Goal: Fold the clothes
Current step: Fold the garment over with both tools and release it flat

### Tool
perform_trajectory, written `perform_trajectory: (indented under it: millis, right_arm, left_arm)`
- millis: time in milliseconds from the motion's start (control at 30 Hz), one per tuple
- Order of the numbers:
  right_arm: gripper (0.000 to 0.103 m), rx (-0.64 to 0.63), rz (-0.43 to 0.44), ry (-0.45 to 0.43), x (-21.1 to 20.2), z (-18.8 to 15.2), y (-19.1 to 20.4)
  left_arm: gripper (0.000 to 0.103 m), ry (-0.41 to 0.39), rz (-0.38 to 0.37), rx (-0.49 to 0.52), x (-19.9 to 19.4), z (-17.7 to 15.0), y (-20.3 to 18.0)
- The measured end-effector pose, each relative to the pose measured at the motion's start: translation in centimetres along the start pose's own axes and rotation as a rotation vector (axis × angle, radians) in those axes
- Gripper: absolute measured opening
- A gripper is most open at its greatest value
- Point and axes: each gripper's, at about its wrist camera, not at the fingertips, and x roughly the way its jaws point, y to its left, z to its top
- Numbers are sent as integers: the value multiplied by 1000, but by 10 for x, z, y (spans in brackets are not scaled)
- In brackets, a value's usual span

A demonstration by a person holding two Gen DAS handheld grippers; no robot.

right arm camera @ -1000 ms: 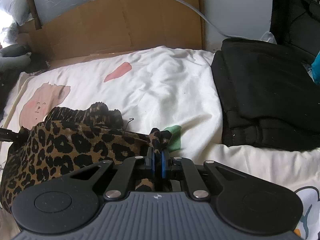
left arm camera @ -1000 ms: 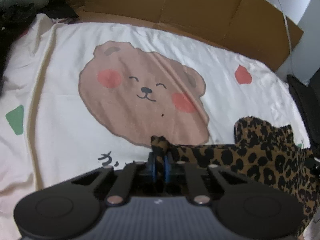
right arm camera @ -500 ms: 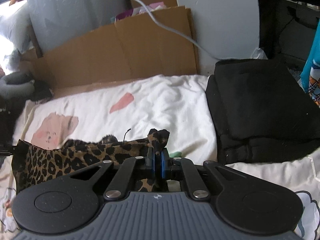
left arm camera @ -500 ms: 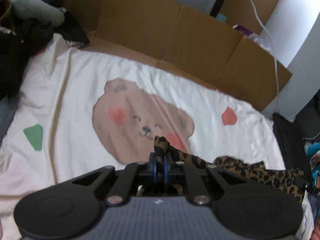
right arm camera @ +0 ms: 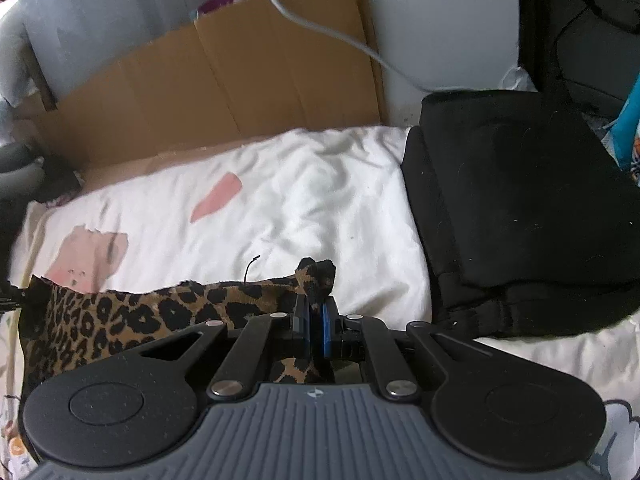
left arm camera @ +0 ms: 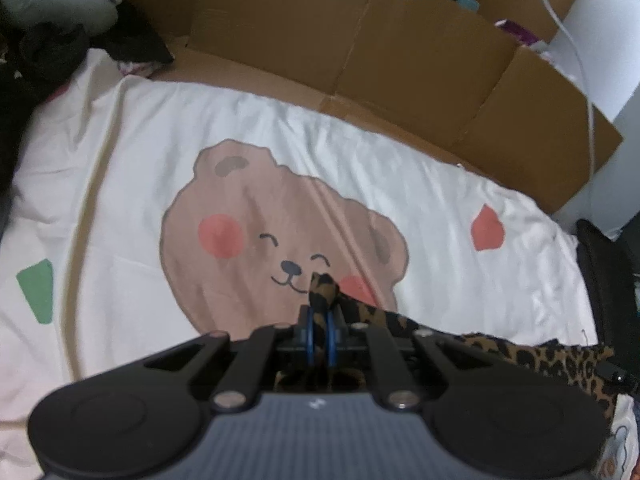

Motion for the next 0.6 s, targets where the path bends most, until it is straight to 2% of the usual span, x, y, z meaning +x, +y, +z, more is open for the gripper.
perform_trajectory:
  millis: [400,533,600]
  right_arm:
    - [5,23,-18,91,34,3,-6]
    - [5,-19,-37,97,43,6,2]
    - [5,-39,-46,114,49,7,5]
  left_arm:
    - [8,40,54,-3,32,0,-8]
    - [8,43,78,2,36,0,-8]
    - [13,47,90,6,34,2,-8]
